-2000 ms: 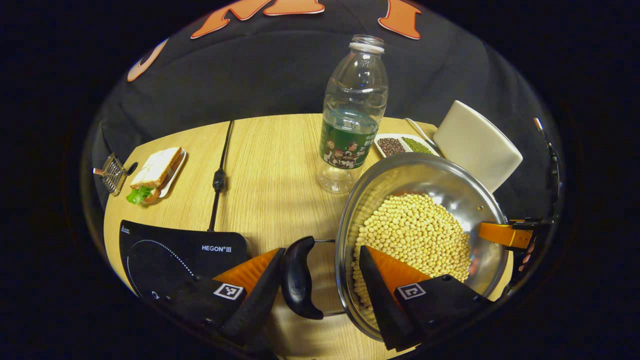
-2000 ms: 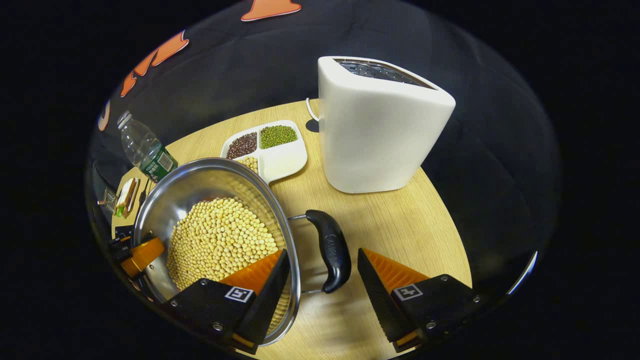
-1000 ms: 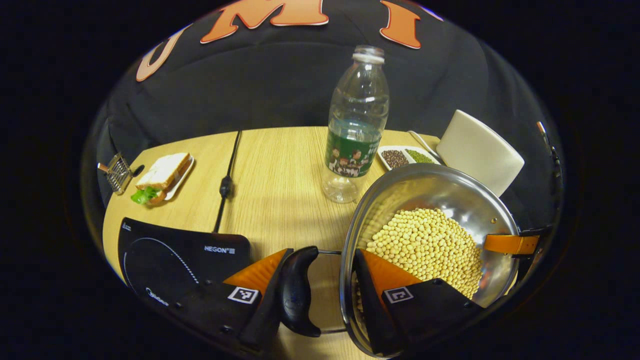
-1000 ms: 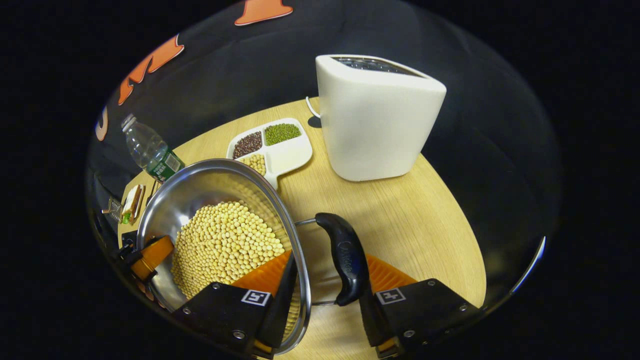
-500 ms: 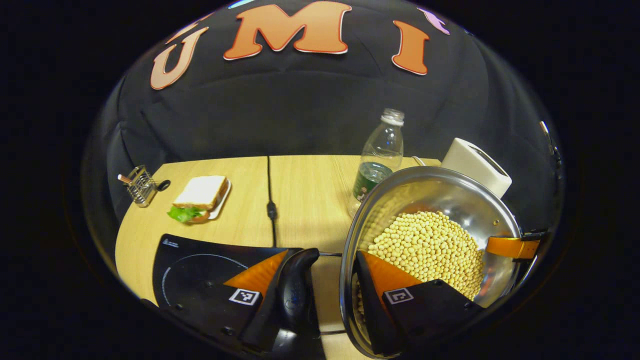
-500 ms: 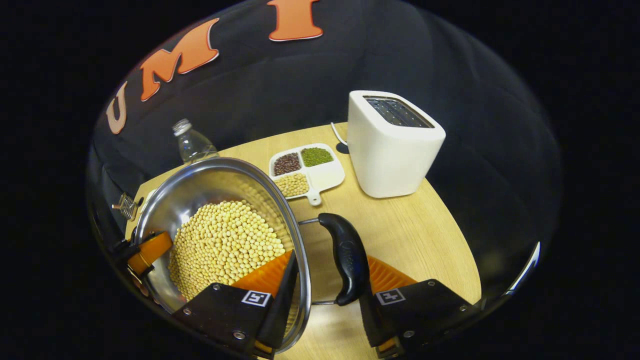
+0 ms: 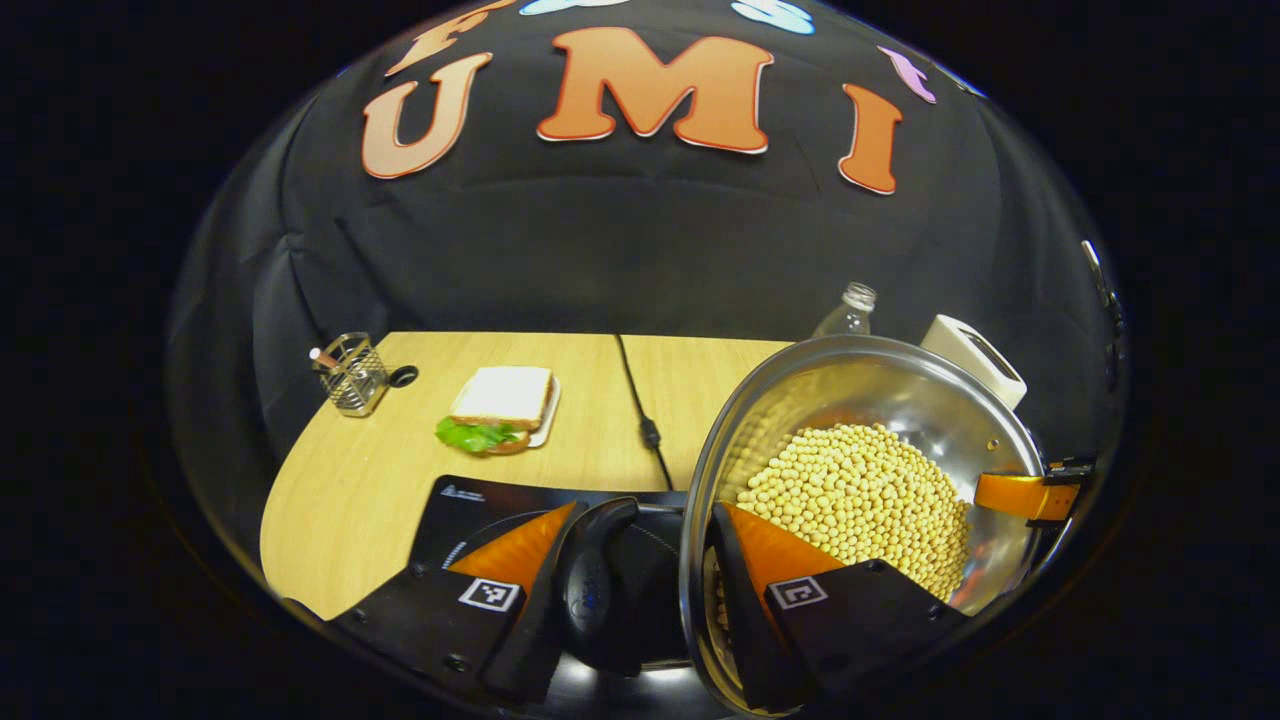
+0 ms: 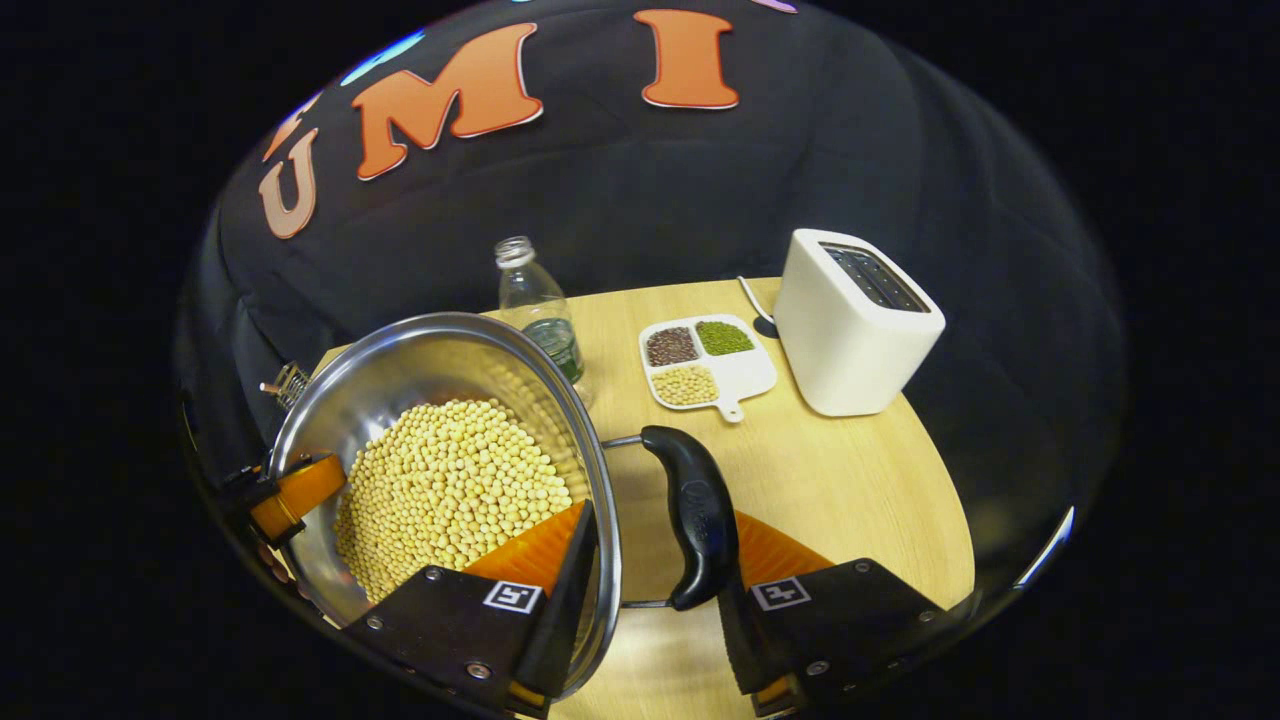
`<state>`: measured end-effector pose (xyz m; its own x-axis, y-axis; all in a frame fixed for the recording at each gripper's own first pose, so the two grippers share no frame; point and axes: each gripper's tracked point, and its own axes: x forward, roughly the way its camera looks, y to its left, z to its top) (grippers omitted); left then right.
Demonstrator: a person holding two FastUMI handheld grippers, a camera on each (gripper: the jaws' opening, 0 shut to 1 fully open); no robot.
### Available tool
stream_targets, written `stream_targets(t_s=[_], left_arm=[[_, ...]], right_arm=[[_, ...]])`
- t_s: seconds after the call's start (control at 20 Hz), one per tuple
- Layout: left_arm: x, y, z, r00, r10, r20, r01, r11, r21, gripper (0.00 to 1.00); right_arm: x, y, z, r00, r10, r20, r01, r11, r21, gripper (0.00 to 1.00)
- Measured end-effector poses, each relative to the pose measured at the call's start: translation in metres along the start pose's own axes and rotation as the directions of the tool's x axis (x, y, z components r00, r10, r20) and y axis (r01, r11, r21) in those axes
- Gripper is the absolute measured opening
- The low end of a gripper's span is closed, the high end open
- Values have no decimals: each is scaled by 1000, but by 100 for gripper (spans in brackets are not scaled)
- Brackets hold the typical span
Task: First push the handle of the pot to place it horizontally, then grasp the pot with both hands and set it on the induction cooktop.
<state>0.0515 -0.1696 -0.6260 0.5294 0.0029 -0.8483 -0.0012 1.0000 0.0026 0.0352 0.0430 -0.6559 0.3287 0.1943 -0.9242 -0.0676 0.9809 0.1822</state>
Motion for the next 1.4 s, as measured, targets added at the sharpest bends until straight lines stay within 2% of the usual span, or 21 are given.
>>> stream_targets(t_s=[0.35,0.4,0.45,0.85,1.1,1.15,1.4], left_arm=[[-7,-3,-2,997,74,6,-74,997,-26,76],[-9,-4,-2,997,81,5,-80,996,-34,73],[-9,-5,-3,996,87,7,-86,995,-39,76],[-25,4,-1,990,144,11,-143,987,-75,75],[-27,2,-3,989,151,-10,-151,985,-82,73],[-28,2,-2,989,150,-11,-150,985,-86,76],[-26,2,-6,989,147,-22,-149,984,-97,76]], right_arm=[[10,-1,2,998,63,-18,-64,997,-44,62],[10,2,0,998,67,-19,-68,996,-49,62],[11,-5,7,997,72,-17,-73,996,-57,62],[17,-10,18,993,115,-15,-116,989,-97,61],[18,-8,20,992,120,-37,-123,987,-104,62],[18,-8,20,992,118,-38,-122,987,-105,61],[21,-5,19,993,111,-43,-116,987,-116,62]])
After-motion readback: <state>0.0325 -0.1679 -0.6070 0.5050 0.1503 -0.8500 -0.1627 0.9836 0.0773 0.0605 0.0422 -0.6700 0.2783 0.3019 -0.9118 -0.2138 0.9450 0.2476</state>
